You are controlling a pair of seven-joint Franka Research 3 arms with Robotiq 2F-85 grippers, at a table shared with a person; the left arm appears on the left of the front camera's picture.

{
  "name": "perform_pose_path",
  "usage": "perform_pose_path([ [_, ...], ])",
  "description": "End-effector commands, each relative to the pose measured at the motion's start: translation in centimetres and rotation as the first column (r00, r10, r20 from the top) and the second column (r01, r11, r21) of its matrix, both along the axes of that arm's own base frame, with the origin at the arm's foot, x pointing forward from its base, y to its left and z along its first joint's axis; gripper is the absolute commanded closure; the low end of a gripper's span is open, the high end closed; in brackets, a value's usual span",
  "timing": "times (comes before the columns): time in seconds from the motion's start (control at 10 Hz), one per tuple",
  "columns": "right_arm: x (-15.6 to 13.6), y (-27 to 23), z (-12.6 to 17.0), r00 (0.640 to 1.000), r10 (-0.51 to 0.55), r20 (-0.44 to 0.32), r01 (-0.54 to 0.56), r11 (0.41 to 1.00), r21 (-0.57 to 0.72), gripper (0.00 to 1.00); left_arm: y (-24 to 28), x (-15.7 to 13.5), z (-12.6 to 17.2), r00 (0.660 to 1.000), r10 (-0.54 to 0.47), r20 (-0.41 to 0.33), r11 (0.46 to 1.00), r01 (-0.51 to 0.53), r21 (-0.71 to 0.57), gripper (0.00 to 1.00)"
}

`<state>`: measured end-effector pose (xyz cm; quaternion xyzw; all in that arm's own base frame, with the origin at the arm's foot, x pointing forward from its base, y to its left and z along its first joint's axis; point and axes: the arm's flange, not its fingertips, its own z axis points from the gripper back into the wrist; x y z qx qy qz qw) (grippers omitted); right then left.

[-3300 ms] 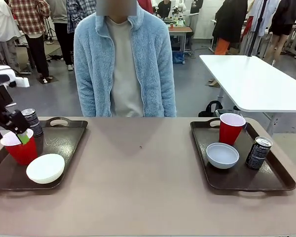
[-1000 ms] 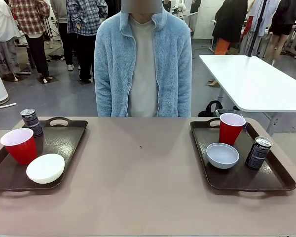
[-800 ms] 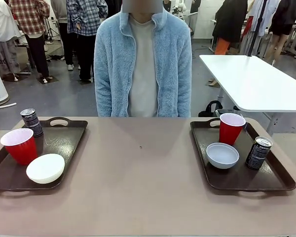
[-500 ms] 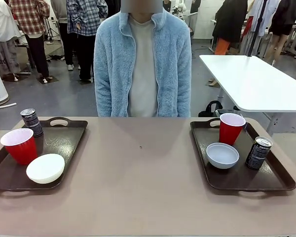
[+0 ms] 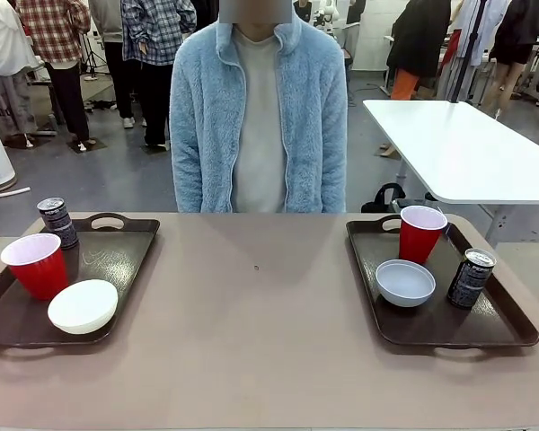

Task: Prepare tableware on both trays.
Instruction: Pick up a Picnic Bowl from the table and place it on a Handle tray.

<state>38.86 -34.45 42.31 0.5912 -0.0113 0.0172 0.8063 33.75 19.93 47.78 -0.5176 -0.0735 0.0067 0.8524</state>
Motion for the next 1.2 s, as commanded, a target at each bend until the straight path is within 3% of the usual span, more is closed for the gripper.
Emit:
perform_pose_path([
  [0.0,-0.59,-0.25,0.04,1.0,-0.011,0.006,0.011,1.0,0.003,0.02,0.21,-0.09,-0.23,0.999,0.05,-0.003,0.999,-0.05,-0.013,0.0],
  [1.1,-0.59,-0.25,0.04,1.0,-0.011,0.006,0.011,1.0,0.003,0.02,0.21,-0.09,-0.23,0.999,0.05,-0.003,0.999,-0.05,-0.013,0.0],
])
